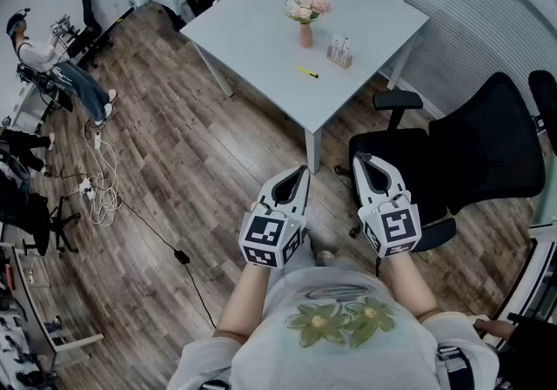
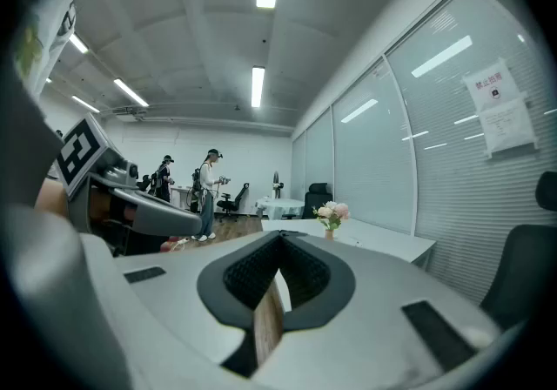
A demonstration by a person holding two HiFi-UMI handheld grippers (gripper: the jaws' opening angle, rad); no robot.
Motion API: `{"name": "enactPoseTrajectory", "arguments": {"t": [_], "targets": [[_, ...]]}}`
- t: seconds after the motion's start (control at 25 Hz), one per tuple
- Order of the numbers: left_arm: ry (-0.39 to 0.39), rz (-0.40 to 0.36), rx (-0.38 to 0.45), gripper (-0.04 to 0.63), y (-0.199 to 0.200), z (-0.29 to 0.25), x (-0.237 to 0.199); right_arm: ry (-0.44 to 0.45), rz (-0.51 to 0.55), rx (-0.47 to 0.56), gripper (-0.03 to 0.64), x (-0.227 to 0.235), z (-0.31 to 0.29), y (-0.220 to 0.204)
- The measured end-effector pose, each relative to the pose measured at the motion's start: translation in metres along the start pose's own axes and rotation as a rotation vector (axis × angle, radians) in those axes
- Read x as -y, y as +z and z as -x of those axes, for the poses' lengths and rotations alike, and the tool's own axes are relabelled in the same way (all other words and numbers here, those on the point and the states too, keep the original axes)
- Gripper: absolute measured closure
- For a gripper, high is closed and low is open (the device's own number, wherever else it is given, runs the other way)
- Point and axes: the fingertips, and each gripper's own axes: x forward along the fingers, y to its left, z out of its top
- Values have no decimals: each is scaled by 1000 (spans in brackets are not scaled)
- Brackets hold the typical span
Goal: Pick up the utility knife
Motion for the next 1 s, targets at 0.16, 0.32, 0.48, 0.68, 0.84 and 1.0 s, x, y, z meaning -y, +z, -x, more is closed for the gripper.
{"name": "enactPoseTrajectory", "arguments": {"t": [0.16,0.32,0.48,0.68,0.84,1.0], "targets": [[-6,-5,2,584,10,-16,-28,-6,-2,-2,614,3,-32,5],[-21,-5,3,584,25,-30,-59,-20,1,-2,612,2,-66,14],[-46,-9,6,584,38,-48,-83,-42,18,-4,612,7,-95,23],[-75,-5,3,584,49,-68,-117,-78,19,-5,612,13,-134,30],[-92,1,-13,584,52,-77,-149,-118,28,-18,612,14,-165,32],[-114,0,-25,584,53,-83,-176,-173,32,-37,611,16,-190,30]]}}
